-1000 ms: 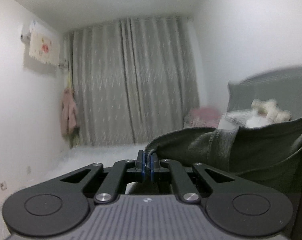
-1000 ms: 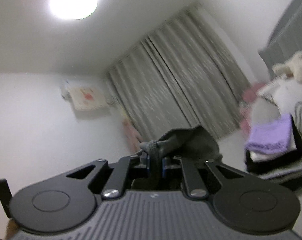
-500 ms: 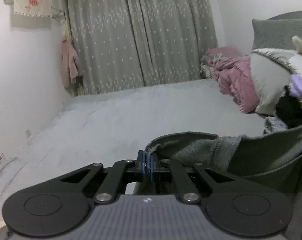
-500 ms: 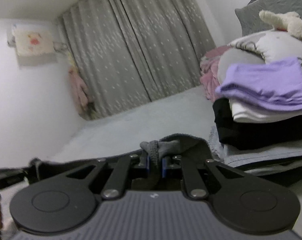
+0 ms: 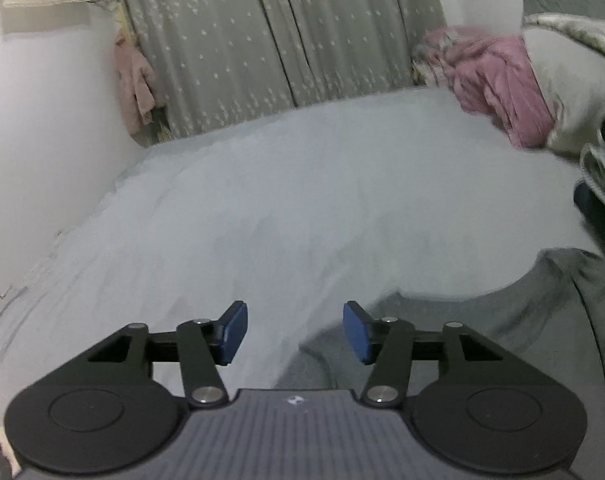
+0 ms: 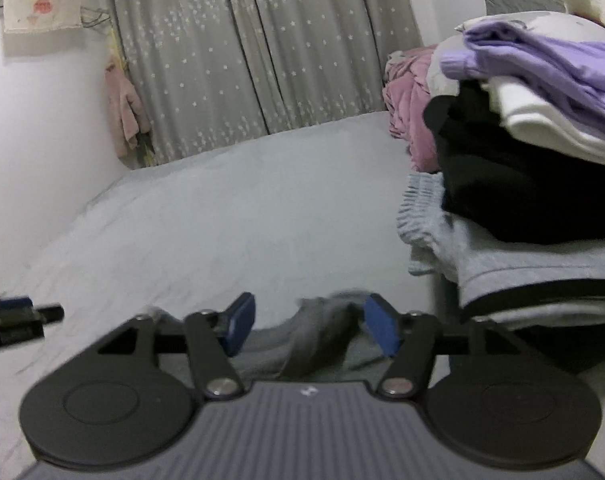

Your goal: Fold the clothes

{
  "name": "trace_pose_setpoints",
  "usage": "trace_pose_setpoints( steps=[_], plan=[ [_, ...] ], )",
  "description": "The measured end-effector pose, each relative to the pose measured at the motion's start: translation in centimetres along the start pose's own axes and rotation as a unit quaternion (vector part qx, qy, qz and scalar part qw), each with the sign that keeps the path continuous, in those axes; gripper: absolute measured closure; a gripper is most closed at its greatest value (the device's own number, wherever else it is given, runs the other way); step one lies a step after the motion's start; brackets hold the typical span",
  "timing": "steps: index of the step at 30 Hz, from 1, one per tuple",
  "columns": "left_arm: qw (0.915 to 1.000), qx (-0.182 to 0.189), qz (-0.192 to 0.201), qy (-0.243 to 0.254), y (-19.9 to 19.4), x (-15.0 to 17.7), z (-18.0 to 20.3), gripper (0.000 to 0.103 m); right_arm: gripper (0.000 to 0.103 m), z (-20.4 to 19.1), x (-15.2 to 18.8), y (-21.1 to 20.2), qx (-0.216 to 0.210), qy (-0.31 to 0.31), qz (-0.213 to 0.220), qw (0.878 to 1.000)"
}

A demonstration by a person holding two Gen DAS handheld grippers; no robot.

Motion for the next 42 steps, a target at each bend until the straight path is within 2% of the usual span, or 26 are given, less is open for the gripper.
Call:
trace_pose_setpoints(
  steps=[5, 7, 15, 25, 29, 34, 40, 42],
  plan=[
    [0.9988, 0.011, -0.047, -0.012, -2.3, 2.4, -1.2, 0.035, 0.028, 0.4, 0.8, -3.4, 0.009, -0.013, -0.023, 1.000],
    [0.9978, 0.018, -0.058, -0.024, -4.5, 4.1, -2.1, 0.032, 0.026, 0.6, 1.9, -5.7, 0.015, -0.029, -0.039, 0.999],
    [0.9934, 0.027, -0.104, -0.041, -12.0, 12.4, -4.4, 0.030, 0.025, 0.4, 8.4, -13.0, 0.020, -0.081, -0.098, 0.992],
    [0.9812, 0.034, -0.176, -0.070, -15.9, 22.2, -5.2, 0.030, 0.023, -1.2, 16.2, -19.1, 0.016, -0.110, -0.143, 0.983],
    [0.9790, 0.043, -0.181, -0.085, -18.7, 25.6, -5.5, 0.030, 0.023, -0.2, 19.0, -21.2, 0.022, -0.094, -0.140, 0.985],
    [0.9764, 0.063, -0.174, -0.112, -22.2, 27.9, -5.1, 0.030, 0.022, 1.5, 21.8, -22.9, 0.030, -0.085, -0.149, 0.985],
    [0.9663, 0.131, -0.183, -0.125, -26.5, 30.1, -2.8, 0.030, 0.022, 1.3, 22.9, -25.3, 0.026, -0.087, -0.135, 0.987],
    [0.9618, 0.146, -0.187, -0.136, -26.9, 30.8, -2.1, 0.030, 0.027, 1.1, 23.3, -25.3, 0.038, -0.098, -0.129, 0.986]
  ],
)
Point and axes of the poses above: each gripper's, at about its wrist camera, not at the fingertips, and y roughly the way its jaws point, z to its right, x to its underside, the point moved 1 cm from there along y, roughly the way its jaws point, and after that the axes turned 2 degrees about -y, right-handed, at the moved point
